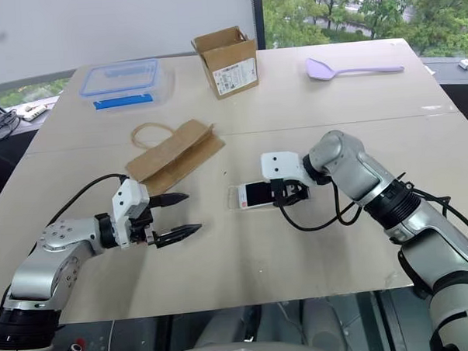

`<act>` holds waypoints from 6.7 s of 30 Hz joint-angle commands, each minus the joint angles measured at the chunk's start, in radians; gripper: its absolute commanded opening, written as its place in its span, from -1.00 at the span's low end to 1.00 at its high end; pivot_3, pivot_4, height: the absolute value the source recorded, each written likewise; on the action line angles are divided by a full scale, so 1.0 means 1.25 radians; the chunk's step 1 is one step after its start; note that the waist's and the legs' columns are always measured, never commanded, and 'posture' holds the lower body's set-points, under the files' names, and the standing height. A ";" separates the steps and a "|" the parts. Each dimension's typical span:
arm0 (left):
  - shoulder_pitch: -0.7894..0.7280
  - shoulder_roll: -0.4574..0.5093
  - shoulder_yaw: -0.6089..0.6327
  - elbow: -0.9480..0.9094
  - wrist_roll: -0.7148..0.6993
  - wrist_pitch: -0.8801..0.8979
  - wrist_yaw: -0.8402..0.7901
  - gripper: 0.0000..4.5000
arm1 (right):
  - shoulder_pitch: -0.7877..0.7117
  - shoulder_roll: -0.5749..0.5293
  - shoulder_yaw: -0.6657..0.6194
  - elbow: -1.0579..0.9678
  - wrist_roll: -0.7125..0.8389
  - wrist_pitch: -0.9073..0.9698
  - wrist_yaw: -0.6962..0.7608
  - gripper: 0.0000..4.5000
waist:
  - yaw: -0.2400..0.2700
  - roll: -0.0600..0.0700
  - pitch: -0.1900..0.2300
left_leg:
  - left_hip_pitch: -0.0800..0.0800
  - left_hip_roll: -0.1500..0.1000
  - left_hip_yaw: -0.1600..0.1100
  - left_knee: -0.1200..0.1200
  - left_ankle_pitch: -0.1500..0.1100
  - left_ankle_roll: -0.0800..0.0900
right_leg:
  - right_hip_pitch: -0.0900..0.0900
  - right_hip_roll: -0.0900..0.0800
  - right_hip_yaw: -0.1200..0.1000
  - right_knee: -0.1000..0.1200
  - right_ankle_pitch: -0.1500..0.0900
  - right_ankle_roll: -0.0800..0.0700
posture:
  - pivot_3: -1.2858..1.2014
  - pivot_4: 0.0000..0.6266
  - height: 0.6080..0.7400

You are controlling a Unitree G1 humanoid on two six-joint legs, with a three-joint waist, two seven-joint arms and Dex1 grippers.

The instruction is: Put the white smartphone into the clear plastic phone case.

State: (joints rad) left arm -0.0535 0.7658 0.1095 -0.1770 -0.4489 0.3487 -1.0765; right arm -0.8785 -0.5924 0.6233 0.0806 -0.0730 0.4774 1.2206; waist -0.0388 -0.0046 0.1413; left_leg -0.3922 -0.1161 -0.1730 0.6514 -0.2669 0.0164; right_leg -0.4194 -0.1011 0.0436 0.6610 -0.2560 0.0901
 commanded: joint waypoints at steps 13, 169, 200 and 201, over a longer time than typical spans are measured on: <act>-0.012 -0.017 -0.003 0.008 0.018 -0.041 0.012 1.00 | 0.002 0.029 0.017 -0.017 -0.077 0.065 0.020 0.30 | 0.000 0.000 0.000 | 0.000 0.000 0.000 0.000 0.000 0.000 | 0.000 0.000 0.000 0.000 0.000 0.000 | 0.03 -0.52 1.00; -0.088 -0.200 -0.157 0.015 0.110 -0.052 0.081 -0.97 | 0.329 -0.188 -0.351 -0.433 0.279 0.273 -0.252 -1.00 | 0.017 -0.004 -0.003 | 0.004 -0.001 -0.001 0.000 0.000 0.000 | 0.005 -0.001 -0.001 -0.001 0.000 0.000 | 0.03 -0.52 1.00; -0.117 -0.141 -0.094 0.026 0.067 -0.025 0.096 -0.97 | 0.157 0.196 -0.026 0.081 0.080 0.285 -0.328 -1.00 | 0.012 -0.004 -0.007 | 0.011 0.000 0.000 0.000 0.000 0.000 | 0.009 0.001 0.000 0.001 0.000 0.000 | 0.03 -0.52 1.00; -0.117 -0.143 -0.100 0.026 0.072 -0.027 0.097 -0.97 | 0.162 0.203 -0.032 0.087 0.076 0.282 -0.341 -1.00 | 0.012 -0.004 -0.007 | 0.011 0.000 0.000 0.000 0.000 0.000 | 0.009 0.001 0.000 0.002 0.001 -0.001 | 0.03 -0.52 1.00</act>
State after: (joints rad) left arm -0.1948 0.5918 -0.0099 -0.1089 -0.3566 0.3218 -0.9609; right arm -0.7371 -0.3462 0.5340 0.0713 0.0690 0.7813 0.8309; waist -0.0241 -0.0090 0.1326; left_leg -0.3783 -0.1161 -0.1733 0.6509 -0.2669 0.0165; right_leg -0.4077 -0.0997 0.0434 0.6629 -0.2553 0.0894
